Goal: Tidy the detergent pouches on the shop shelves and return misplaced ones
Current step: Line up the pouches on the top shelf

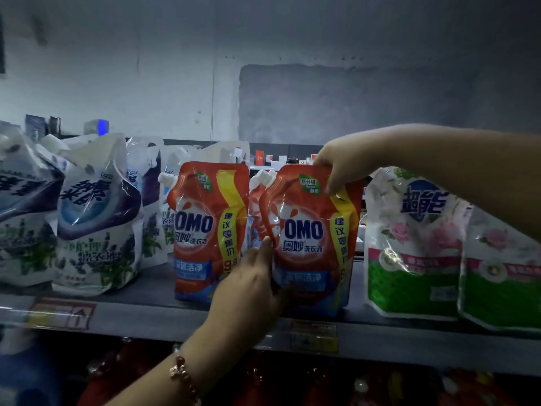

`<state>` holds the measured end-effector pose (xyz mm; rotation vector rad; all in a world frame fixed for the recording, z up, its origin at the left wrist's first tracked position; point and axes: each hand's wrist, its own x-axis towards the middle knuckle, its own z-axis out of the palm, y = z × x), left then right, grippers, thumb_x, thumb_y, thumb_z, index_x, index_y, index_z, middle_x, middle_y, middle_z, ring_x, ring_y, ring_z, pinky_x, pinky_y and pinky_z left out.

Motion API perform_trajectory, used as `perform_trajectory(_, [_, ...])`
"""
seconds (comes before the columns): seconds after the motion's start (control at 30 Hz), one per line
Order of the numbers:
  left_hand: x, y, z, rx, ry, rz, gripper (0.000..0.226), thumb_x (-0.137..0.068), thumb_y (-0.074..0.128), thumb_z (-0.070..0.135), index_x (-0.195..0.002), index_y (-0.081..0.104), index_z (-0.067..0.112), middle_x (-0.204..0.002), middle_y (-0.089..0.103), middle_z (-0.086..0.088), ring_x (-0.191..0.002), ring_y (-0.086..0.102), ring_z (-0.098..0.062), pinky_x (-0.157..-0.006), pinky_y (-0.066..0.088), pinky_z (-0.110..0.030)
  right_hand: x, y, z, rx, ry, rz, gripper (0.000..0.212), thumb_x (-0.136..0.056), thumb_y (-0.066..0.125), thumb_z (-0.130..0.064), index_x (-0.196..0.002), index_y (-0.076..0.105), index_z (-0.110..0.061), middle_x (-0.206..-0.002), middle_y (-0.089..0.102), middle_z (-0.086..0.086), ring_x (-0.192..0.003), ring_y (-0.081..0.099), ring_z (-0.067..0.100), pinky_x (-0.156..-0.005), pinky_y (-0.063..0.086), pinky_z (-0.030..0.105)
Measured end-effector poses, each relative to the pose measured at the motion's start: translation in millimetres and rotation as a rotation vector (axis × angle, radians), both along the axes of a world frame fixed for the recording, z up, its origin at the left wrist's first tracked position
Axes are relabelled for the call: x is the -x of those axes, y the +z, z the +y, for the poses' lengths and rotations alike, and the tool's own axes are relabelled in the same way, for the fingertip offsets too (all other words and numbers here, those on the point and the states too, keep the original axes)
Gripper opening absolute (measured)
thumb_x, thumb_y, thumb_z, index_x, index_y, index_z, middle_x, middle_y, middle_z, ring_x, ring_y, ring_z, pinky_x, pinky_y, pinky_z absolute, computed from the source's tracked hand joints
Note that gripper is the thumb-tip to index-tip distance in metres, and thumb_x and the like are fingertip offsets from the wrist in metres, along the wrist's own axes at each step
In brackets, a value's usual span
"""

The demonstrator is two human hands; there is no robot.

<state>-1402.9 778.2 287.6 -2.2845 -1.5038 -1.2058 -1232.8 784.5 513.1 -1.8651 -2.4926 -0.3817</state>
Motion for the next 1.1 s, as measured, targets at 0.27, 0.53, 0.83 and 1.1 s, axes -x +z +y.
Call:
perform_trajectory(0.27, [102.8, 20.9, 5.8, -0.275, 0.037, -0.243, 0.078, -0.085, 0.051, 0.068, -0.150, 0.032, 0.030, -0.145, 0.043, 0.002, -0.124, 0.043, -0.011, -0.095, 0.046, -0.037, 57.8, -42.4, -58.6, -0.389, 0.345, -0.096, 0.080, -0.092, 0.047, -0.061, -0.155, 0.009, -0.031, -0.161, 0.017, -0.006, -0.146, 0.022, 0.014, -0.114, 0.020, 0.029])
perform_trajectory(0.53, [140.4, 9.1, 37.5, 0.274, -0.189, -0.460, 0.125, -0.070, 0.069, 0.068, -0.149, -0.025, 0.046, -0.146, 0.040, 0.014, -0.128, 0.048, -0.009, -0.107, 0.043, -0.035, 136.1, -37.1, -8.0, -0.356, 0.344, -0.090, 0.084, -0.092, 0.058, -0.049, -0.156, 0.011, -0.020, -0.162, 0.019, 0.001, -0.147, 0.021, 0.019, -0.117, 0.021, 0.033])
perform_trajectory(0.83, [160.7, 9.5, 36.0, 0.413, -0.330, -0.525, 0.051, -0.079, 0.061, 0.067, -0.123, 0.038, 0.058, -0.115, 0.058, 0.023, -0.107, 0.061, -0.005, -0.093, 0.056, -0.040, 156.5, -19.0, 30.9, -0.171, 0.189, 0.160, 0.036, -0.103, 0.044, -0.036, -0.125, 0.060, -0.013, -0.110, 0.062, 0.000, -0.088, 0.054, 0.016, -0.072, 0.040, 0.028])
perform_trajectory(1.1, [151.3, 8.2, 31.7, 0.400, -0.366, -0.550, 0.034, -0.095, 0.062, 0.021, -0.126, 0.051, 0.031, -0.106, 0.065, -0.001, -0.090, 0.068, -0.010, -0.067, 0.059, -0.024, 141.8, -10.5, 25.1, -0.258, 0.079, 0.173, 0.028, -0.099, 0.052, -0.029, -0.115, 0.070, -0.014, -0.104, 0.068, 0.000, -0.087, 0.057, 0.018, -0.073, 0.040, 0.027])
